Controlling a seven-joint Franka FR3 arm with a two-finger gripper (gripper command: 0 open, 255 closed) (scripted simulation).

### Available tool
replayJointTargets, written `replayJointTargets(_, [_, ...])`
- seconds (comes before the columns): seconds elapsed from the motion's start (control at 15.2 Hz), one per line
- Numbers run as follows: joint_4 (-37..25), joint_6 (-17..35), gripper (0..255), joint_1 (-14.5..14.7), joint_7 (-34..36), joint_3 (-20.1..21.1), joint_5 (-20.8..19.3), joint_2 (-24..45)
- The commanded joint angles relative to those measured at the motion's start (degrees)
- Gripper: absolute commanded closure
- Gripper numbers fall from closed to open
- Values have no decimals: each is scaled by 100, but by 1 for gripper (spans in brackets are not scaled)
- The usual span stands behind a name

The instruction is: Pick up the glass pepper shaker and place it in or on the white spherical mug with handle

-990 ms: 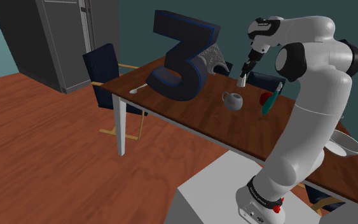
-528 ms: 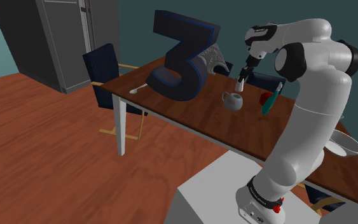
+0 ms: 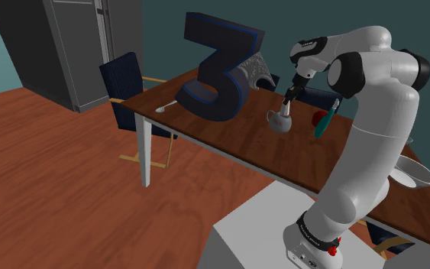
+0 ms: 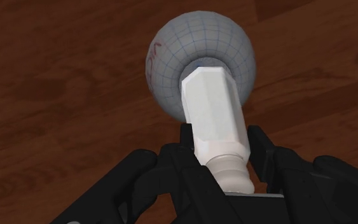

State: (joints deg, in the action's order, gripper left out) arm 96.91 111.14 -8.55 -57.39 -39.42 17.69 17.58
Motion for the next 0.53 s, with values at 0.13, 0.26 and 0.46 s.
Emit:
replayJointTargets(0.13, [21, 17, 255, 0, -6, 5, 7, 18])
replayJointTargets(0.26, [21, 17, 255, 0, -6, 4, 7, 18])
replayJointTargets(0.46, [31, 19, 0, 5, -4, 2, 2, 8])
